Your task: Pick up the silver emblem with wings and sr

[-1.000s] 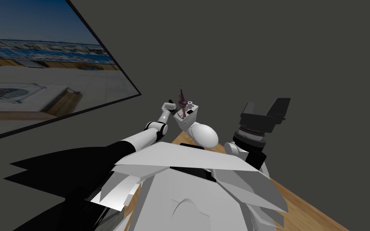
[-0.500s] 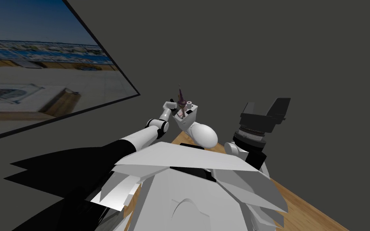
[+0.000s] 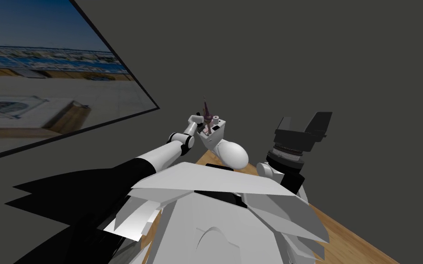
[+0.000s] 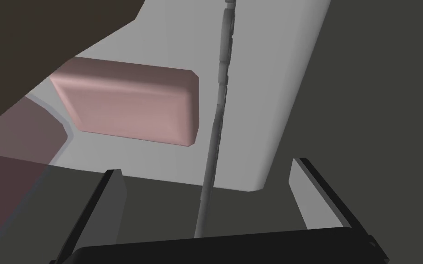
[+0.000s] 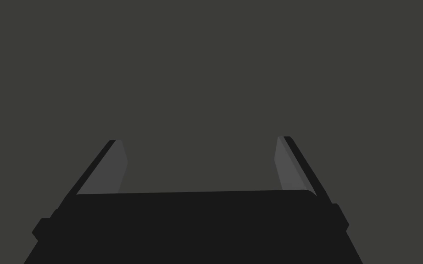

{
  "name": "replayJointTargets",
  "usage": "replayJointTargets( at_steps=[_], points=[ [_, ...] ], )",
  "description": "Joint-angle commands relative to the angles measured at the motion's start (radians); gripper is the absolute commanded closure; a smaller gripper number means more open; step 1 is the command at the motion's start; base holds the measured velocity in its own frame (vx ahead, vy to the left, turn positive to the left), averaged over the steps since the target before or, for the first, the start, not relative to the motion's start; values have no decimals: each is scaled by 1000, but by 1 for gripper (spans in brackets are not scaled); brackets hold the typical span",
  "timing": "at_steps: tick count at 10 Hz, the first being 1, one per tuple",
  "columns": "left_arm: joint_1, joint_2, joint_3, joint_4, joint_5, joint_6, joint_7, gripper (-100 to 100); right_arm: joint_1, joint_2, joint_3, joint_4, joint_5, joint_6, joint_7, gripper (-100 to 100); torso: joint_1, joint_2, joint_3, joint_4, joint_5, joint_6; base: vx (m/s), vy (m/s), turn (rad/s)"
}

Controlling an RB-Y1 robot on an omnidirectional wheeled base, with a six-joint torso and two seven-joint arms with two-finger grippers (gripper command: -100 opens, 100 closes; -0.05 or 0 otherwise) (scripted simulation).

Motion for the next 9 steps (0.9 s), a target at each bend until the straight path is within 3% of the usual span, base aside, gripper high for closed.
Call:
replayJointTargets(
  at_steps=[1, 6, 9],
  points=[
    [-40, -8, 6, 50, -9, 33, -8, -100, 0, 0, 0, 0, 0, 0, 0, 0, 0, 0, 0, 0, 0, 0, 1, -34, -10],
    [-132, -25, 19, 204, -27, 91, -22, -100, 0, 0, 0, 0, 0, 0, 0, 0, -3, -1, -1, -1, 0, 3, 1, -15, -5],
    [-172, -33, 24, 266, -35, 116, -29, -100, 0, 0, 0, 0, 0, 0, 0, 0, -7, -3, -3, -3, -1, 5, 2, -20, -9]
  ],
)
